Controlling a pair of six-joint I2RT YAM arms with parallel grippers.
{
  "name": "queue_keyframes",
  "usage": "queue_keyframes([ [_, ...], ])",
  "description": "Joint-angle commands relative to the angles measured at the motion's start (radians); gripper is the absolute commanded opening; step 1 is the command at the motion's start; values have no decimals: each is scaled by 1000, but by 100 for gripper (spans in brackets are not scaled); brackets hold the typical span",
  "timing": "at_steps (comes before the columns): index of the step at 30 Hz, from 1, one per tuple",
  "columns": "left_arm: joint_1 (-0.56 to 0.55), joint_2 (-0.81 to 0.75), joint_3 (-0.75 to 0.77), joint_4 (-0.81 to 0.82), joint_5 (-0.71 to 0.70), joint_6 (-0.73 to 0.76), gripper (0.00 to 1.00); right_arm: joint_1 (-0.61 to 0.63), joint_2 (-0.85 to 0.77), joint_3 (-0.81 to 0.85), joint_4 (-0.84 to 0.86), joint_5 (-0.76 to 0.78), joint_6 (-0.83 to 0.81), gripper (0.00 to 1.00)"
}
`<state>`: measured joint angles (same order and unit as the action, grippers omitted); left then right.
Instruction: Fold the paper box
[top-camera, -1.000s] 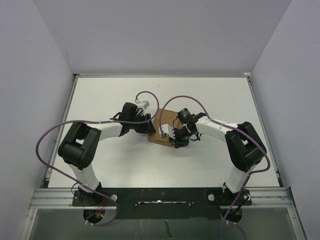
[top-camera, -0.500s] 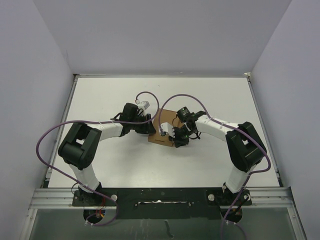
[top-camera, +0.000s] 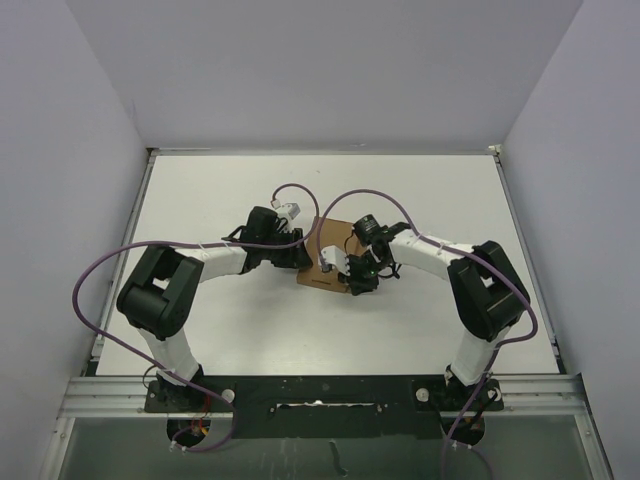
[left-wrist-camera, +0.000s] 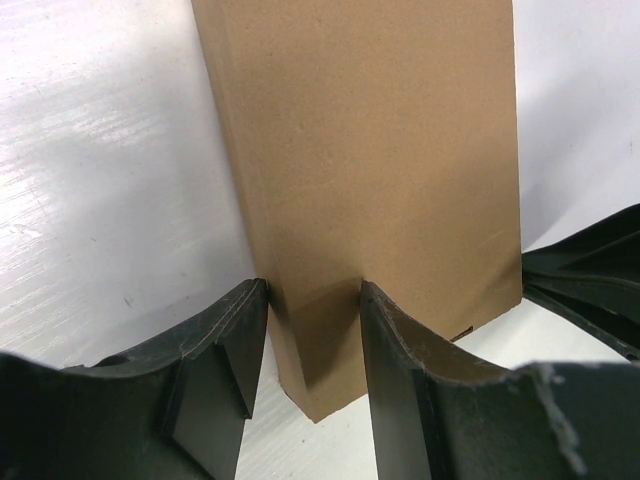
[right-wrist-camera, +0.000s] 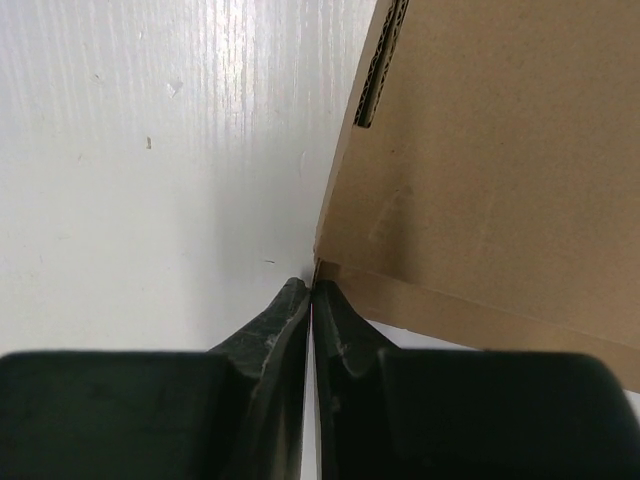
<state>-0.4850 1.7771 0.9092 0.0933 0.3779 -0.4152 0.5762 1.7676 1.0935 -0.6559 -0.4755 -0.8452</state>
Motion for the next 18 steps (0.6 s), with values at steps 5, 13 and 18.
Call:
queue_keyframes([
  [5, -12, -42, -3, -29, -9, -2, 40, -22, -17, 3, 48, -28, -19, 14],
  [13, -12, -41, -1, -31, -11, -3, 40, -86, -71, -26, 55, -100, -38, 28],
  [18, -12, -38, -1, -30, -8, -5, 40, -95, -79, -52, 52, -137, -88, 32],
])
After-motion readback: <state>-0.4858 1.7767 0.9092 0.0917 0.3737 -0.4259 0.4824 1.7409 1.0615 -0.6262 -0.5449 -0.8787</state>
